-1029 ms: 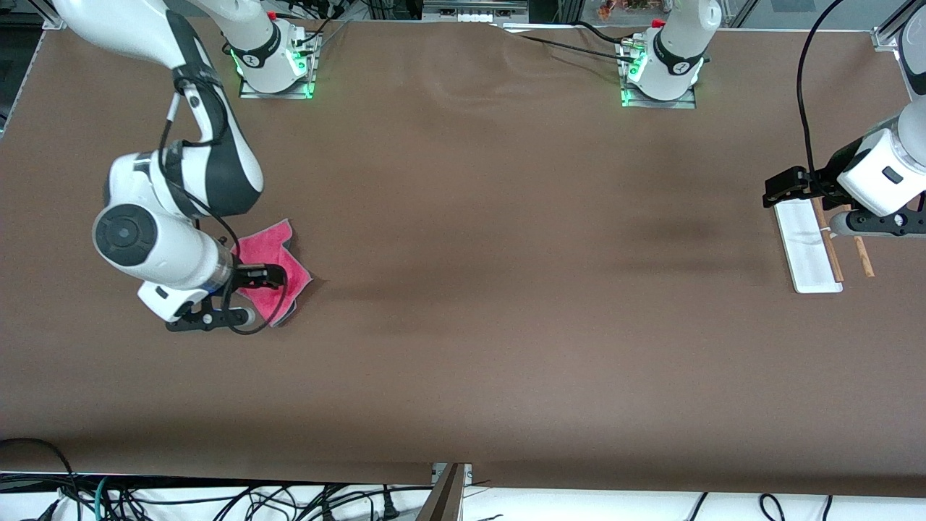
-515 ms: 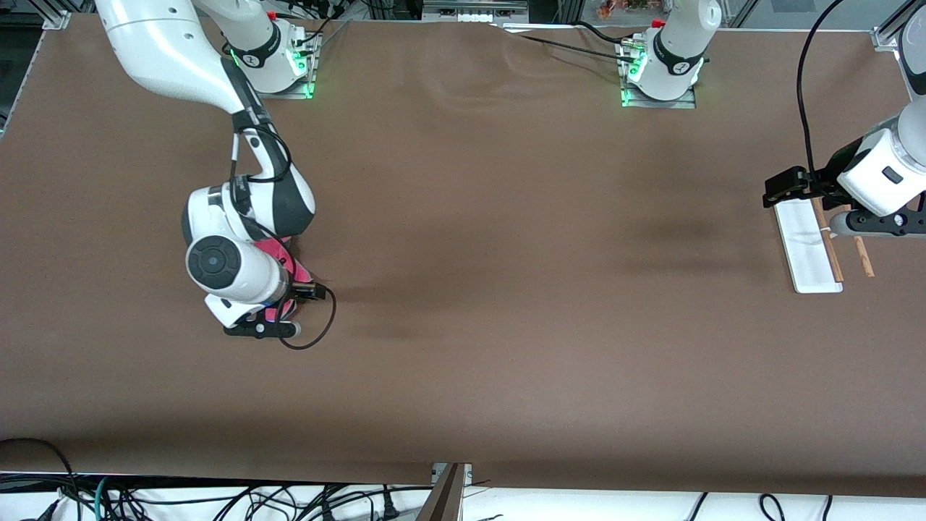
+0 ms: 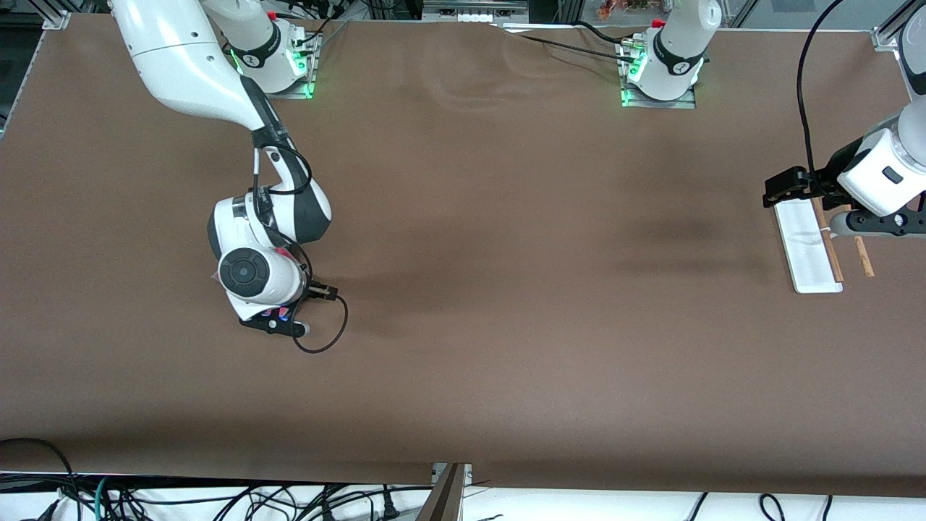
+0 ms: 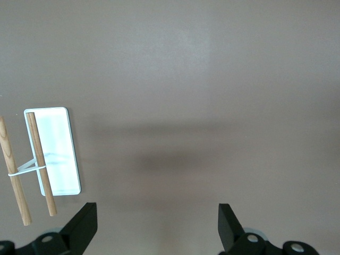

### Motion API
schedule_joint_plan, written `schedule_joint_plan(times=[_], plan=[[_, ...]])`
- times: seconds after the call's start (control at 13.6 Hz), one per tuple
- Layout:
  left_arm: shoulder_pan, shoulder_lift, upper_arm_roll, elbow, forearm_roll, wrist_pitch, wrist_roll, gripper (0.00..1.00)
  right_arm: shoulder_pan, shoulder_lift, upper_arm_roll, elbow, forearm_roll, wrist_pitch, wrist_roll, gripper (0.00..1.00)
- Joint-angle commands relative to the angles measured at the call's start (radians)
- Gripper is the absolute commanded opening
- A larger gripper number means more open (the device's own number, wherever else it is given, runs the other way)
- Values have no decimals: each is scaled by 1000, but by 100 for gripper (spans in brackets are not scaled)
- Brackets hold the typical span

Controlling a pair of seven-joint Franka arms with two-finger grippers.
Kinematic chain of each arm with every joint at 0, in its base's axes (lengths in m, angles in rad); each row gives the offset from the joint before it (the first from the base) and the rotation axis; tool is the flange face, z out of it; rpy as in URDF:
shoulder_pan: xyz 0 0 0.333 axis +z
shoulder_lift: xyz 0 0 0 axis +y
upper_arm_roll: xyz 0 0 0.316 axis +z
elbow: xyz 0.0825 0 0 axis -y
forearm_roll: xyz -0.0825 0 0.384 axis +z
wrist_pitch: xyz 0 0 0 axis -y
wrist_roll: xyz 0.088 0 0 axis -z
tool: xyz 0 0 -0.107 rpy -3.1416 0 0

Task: Pass towel and hang on rack
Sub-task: 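Close the right gripper on the pink towel's corner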

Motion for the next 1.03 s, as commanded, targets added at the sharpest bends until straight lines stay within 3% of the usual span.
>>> schedule_joint_plan(times=[0.0, 0.59, 0.88, 0.96], plan=[[7, 13, -3, 31, -18, -21, 19, 100, 12, 11, -12, -23, -7, -17, 55, 100], [7, 13, -1, 29, -18, -21, 19, 100, -1, 34, -19, -26, -7, -74, 60, 97], [7, 13, -1, 29, -18, -21, 19, 100, -3, 34, -20, -23, -7, -74, 60, 63], [7, 13, -1, 29, -18, -23, 19, 100, -3, 34, -20, -21, -7, -74, 58, 61]])
